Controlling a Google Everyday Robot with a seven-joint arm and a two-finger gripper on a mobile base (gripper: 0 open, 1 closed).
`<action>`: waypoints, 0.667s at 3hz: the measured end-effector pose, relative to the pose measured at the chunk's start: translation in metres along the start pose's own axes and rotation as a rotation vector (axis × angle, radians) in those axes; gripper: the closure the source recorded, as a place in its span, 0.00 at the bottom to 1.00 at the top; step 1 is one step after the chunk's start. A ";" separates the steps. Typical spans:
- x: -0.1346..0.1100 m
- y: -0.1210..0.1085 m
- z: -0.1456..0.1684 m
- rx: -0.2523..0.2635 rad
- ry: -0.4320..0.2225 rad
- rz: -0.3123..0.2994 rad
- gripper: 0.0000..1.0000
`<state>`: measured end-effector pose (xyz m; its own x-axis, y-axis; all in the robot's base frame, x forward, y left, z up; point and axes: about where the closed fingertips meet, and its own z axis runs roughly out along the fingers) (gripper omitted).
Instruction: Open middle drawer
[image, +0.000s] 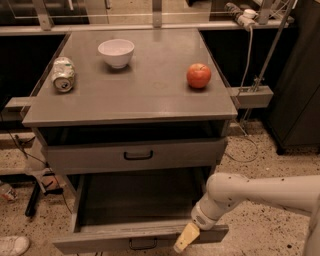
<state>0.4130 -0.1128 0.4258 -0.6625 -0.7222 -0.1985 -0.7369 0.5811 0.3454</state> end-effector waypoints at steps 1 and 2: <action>0.026 0.005 0.011 -0.031 0.045 0.053 0.00; 0.025 0.006 0.010 -0.031 0.045 0.055 0.00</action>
Offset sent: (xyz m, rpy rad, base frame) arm -0.0986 -0.0733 -0.0284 -0.0359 0.1836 -0.1605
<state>0.3906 -0.1242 0.4139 -0.6943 -0.7065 -0.1370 -0.6948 0.6085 0.3833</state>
